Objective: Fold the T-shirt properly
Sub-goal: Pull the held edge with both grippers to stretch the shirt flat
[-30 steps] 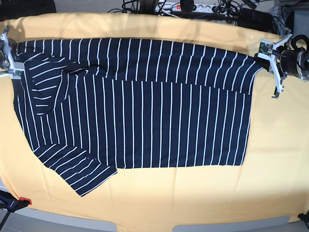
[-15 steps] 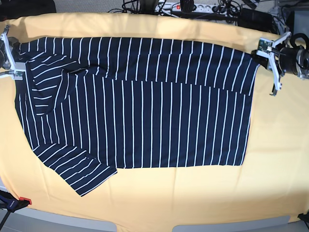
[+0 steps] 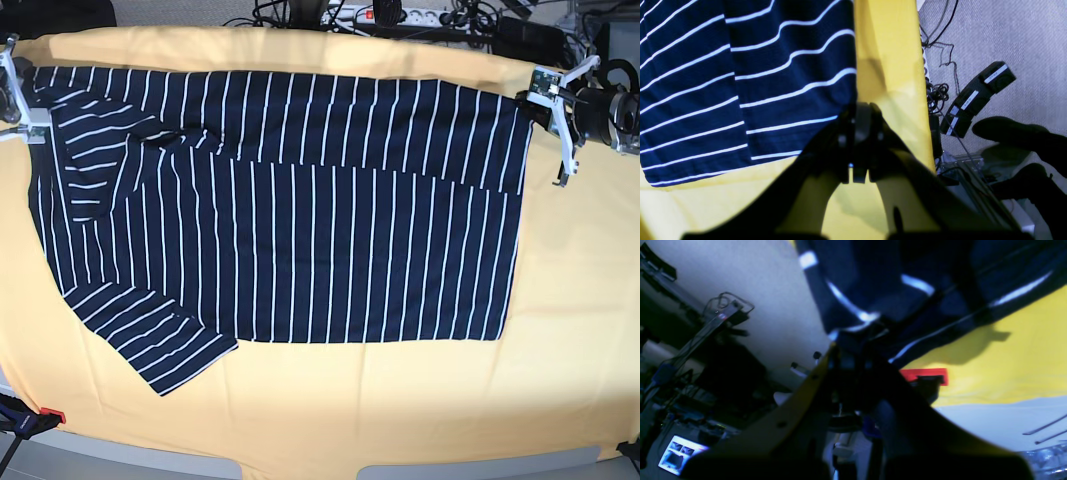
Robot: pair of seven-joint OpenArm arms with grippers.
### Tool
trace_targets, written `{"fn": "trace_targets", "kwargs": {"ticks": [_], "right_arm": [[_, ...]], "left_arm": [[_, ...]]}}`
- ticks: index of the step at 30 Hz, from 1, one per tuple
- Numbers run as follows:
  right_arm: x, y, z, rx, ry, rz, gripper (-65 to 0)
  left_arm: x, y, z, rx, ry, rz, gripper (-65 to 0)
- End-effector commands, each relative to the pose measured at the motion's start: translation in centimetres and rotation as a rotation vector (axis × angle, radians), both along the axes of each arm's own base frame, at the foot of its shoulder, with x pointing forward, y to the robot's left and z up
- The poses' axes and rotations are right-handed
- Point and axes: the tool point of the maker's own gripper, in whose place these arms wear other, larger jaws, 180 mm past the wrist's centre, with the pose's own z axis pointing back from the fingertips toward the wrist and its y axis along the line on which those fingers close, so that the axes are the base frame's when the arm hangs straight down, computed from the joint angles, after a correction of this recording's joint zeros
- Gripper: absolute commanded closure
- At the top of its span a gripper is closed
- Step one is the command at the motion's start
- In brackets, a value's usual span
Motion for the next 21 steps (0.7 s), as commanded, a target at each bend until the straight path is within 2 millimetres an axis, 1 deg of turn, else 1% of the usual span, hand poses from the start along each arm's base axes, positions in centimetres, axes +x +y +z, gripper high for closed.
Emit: {"fn": "trace_targets", "kwargs": {"ticks": [1,3,6,9,11,19,21], "right_arm": [[0.4,-1.2,0.9,-0.051,0.001,0.026,0.0],[0.5,-1.2,1.0,-0.051,-0.001,0.026,0.0],[0.6,-1.6,1.3,-0.063,0.0,0.031,0.0],[0.9,-2.2,1.9,-0.089,0.0,0.043,0.0],[0.9,-2.4,2.1,-0.093,0.001,0.044,0.0],[0.9,-2.3,2.1,-0.093,0.001,0.044,0.0],[0.9,-2.3,2.1,-0.093,0.001,0.044,0.0]], "left_arm": [[0.0,-0.7,0.6,-0.033,0.007,0.0,0.0],[-0.6,-1.0,0.6,-0.04,0.022,-0.007,0.0],[-2.0,-1.2,0.1,-0.04,0.062,-0.02,0.0],[-3.7,-0.7,-0.9,-0.013,0.105,-0.044,0.0],[-4.4,-0.2,-1.4,0.015,0.111,-0.07,0.0],[-4.4,0.6,-2.0,0.048,0.108,-0.077,0.0],[-4.2,1.2,-2.2,0.07,0.097,-0.085,0.0]]}}
